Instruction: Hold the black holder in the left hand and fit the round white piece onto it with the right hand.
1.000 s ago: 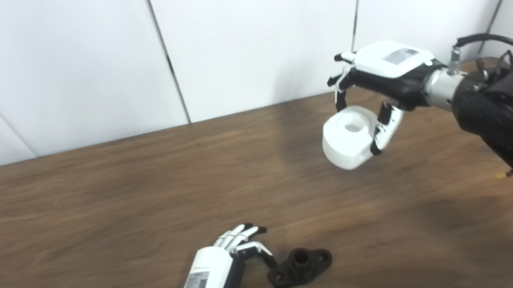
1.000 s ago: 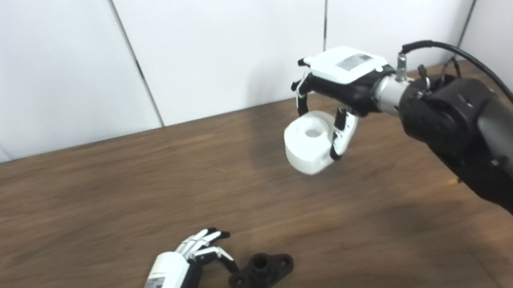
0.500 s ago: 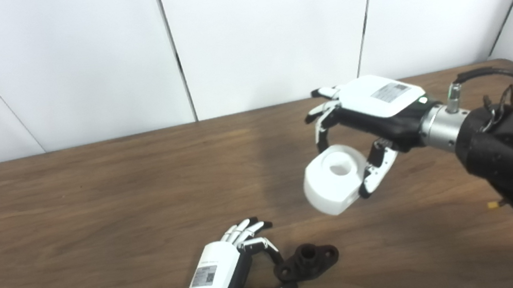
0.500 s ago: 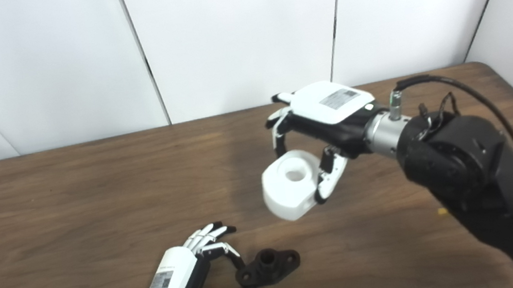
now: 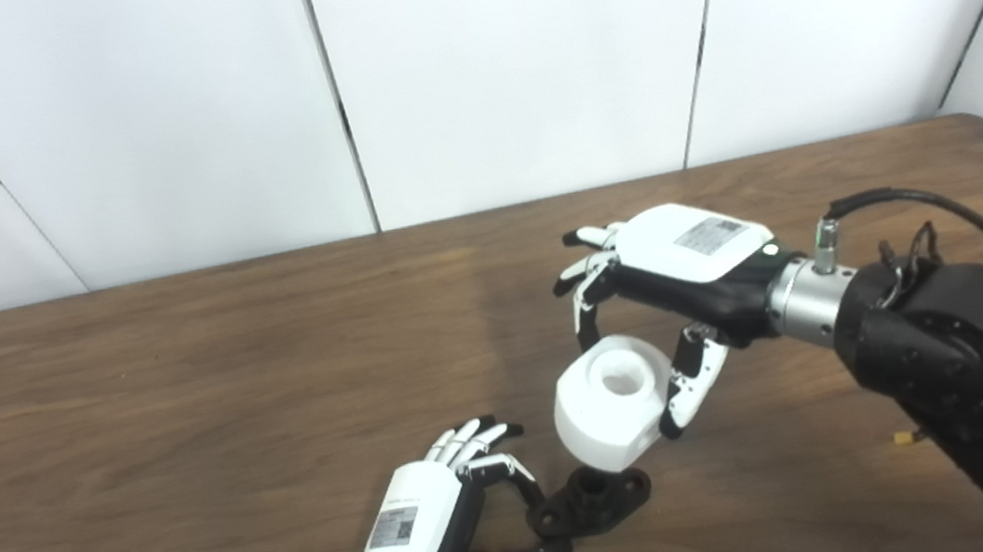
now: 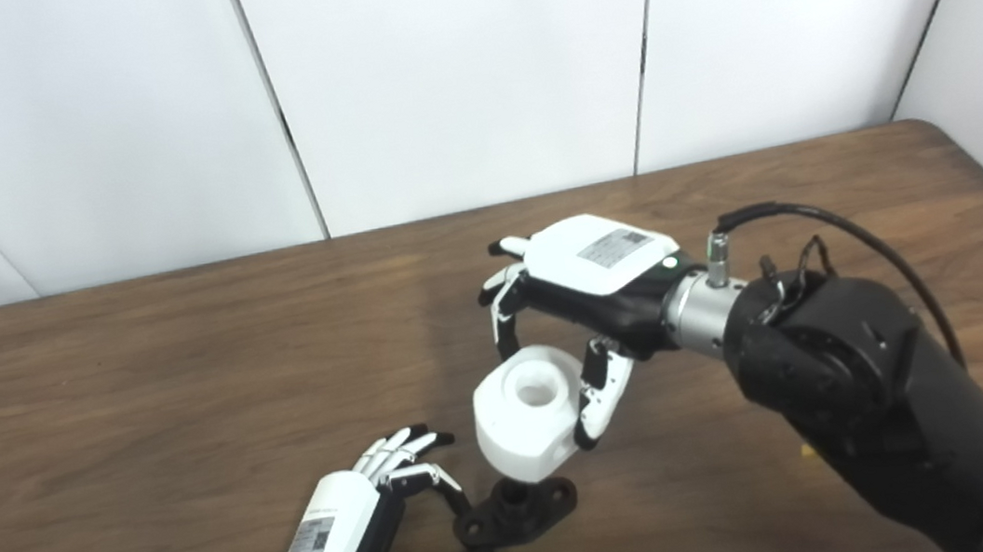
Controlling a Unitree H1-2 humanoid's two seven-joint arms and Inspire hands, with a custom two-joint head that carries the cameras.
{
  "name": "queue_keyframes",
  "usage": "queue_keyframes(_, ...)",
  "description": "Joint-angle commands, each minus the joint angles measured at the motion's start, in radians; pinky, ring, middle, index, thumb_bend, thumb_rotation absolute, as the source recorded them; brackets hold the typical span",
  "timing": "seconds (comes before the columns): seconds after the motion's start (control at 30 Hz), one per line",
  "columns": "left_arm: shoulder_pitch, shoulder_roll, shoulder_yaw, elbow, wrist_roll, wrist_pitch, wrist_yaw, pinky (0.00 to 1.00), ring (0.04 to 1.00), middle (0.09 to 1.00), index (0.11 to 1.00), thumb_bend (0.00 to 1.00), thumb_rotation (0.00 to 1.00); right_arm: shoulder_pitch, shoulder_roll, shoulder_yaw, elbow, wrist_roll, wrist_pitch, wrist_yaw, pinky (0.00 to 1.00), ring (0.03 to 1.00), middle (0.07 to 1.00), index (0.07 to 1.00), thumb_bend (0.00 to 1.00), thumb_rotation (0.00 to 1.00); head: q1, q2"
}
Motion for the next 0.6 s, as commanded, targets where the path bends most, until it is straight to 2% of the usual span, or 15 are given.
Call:
queue_keyframes(0.0, -0.003, 0.003, -0.006, 0.033, 0.02, 0.039, -0.032, 0.92, 0.923, 0.857, 0.49, 0.51, 0.05, -0.025, 0.002, -0.012, -0.037, -0.008, -0.02, -0.008, 0.96, 0.988, 0.855, 0.485, 0.52, 0.13, 0.0, 0.003)
queue_keyframes(0.33, -0.009, -0.001, -0.009, 0.028, 0.023, 0.049, -0.039, 0.92, 0.919, 0.854, 0.49, 0.51, 0.05, -0.032, 0.026, -0.003, -0.049, -0.008, -0.015, 0.02, 0.97, 0.994, 0.857, 0.485, 0.52, 0.14, 0.006, 0.012)
queue_keyframes(0.57, -0.011, -0.002, -0.012, 0.03, 0.025, 0.051, -0.034, 0.91, 0.917, 0.852, 0.49, 0.51, 0.05, -0.022, 0.03, 0.014, -0.044, -0.007, -0.039, 0.026, 0.94, 0.987, 0.854, 0.485, 0.52, 0.14, 0.01, 0.017)
